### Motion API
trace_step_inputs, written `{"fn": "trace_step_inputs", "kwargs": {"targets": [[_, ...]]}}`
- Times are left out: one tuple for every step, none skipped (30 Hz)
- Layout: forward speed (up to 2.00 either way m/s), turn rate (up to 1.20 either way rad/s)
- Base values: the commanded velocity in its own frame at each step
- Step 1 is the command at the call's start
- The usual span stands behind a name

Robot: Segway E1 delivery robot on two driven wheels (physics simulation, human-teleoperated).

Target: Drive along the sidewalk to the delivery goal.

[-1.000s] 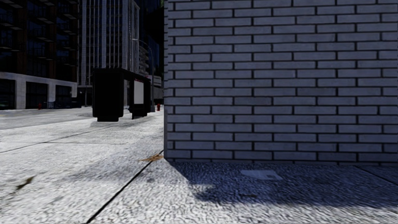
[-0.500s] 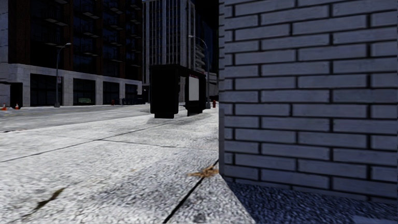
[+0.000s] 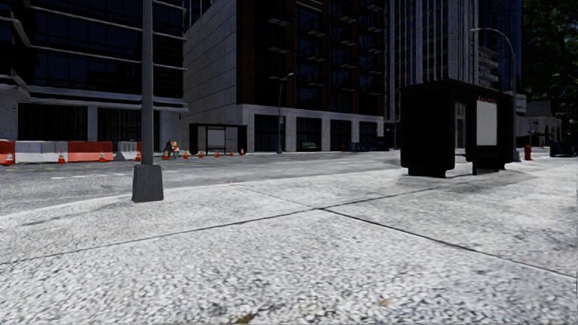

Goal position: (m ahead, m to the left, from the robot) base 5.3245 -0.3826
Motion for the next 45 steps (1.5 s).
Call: {"fn": "trace_step_inputs", "kwargs": {"targets": [[1.7, 0.58], [1.7, 0.48], [1.7, 0.34], [1.7, 0.34], [1.7, 0.0], [1.7, 0.0], [1.7, 0.0], [1.7, 0.0], [1.7, 0.0], [1.7, 0.0], [1.7, 0.0], [1.7, 0.0], [1.7, 0.0], [1.7, 0.0], [1.7, 0.0], [1.7, 0.0], [1.7, 0.0], [1.7, 0.0], [1.7, 0.0], [1.7, 0.0], [1.7, 0.0], [1.7, 0.0], [1.7, 0.0], [1.7, 0.0], [1.7, 0.0], [1.7, 0.0], [1.7, 0.0], [1.7, 0.0], [1.7, 0.0], [1.7, 0.0], [1.7, 0.0], [1.7, 0.0], [1.7, 0.0], [1.7, 0.0], [1.7, 0.0], [1.7, 0.0], [1.7, 0.0], [1.7, -0.33], [1.7, -0.51], [1.7, -0.73], [1.7, -1.03], [1.7, -1.03], [1.7, -1.2], [1.7, -1.2], [1.7, -1.2]]}}
